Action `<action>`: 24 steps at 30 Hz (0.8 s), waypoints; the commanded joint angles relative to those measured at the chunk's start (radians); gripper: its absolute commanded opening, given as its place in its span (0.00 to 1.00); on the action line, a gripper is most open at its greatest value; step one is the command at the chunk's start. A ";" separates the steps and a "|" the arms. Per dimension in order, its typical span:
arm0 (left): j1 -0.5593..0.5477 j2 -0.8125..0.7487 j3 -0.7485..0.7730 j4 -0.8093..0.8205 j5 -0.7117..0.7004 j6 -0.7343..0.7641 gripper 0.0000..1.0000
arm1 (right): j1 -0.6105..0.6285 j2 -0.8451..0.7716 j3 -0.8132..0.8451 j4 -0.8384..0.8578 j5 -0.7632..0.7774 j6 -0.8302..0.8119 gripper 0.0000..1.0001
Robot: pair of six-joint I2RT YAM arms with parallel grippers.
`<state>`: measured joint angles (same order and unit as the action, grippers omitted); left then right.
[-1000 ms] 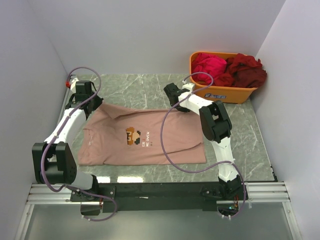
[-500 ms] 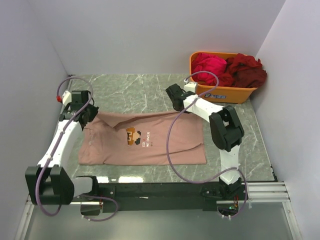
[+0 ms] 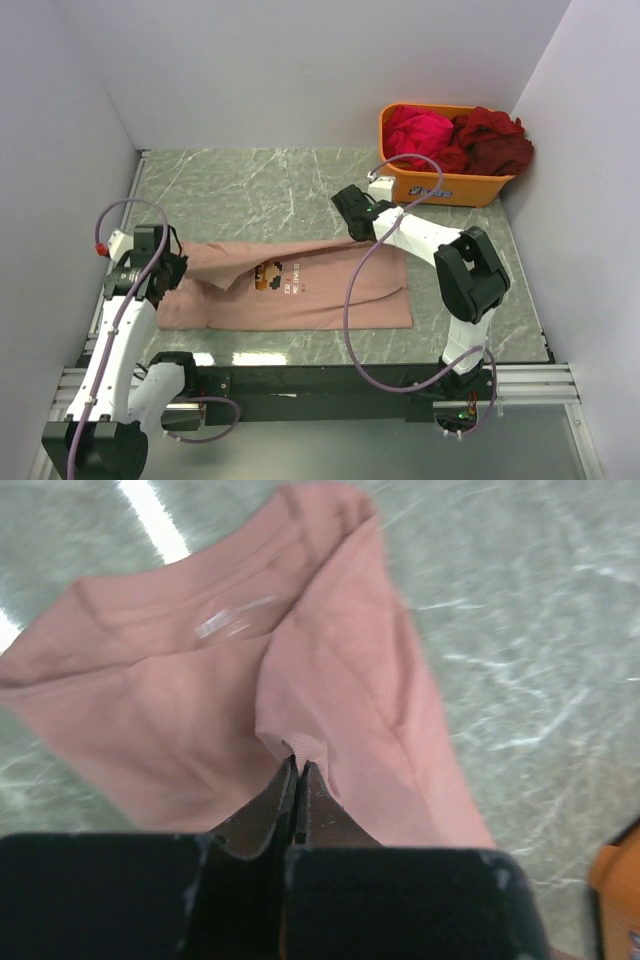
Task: Fold and stack the t-shirts
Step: Fold the tshirt
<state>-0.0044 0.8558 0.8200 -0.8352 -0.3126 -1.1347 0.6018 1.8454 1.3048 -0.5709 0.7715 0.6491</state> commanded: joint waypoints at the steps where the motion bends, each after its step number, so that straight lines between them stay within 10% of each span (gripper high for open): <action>1: 0.001 -0.032 -0.059 -0.059 -0.010 -0.033 0.00 | 0.026 -0.086 -0.045 -0.010 0.057 0.050 0.00; 8: 0.001 -0.095 -0.120 -0.122 0.033 -0.082 0.04 | 0.078 -0.169 -0.203 -0.083 0.031 0.202 0.06; 13: 0.001 -0.142 -0.075 -0.183 0.053 -0.074 0.52 | 0.121 -0.224 -0.275 -0.158 -0.003 0.290 0.15; 17: 0.001 -0.191 -0.015 -0.220 0.012 -0.067 0.99 | 0.128 -0.305 -0.314 -0.167 -0.044 0.296 0.65; 24: 0.001 -0.120 -0.044 0.037 0.142 0.007 0.99 | 0.096 -0.405 -0.357 0.087 -0.300 0.092 0.78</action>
<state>-0.0044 0.6777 0.7776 -0.9493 -0.2478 -1.1786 0.7223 1.4853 0.9714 -0.6624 0.6205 0.8413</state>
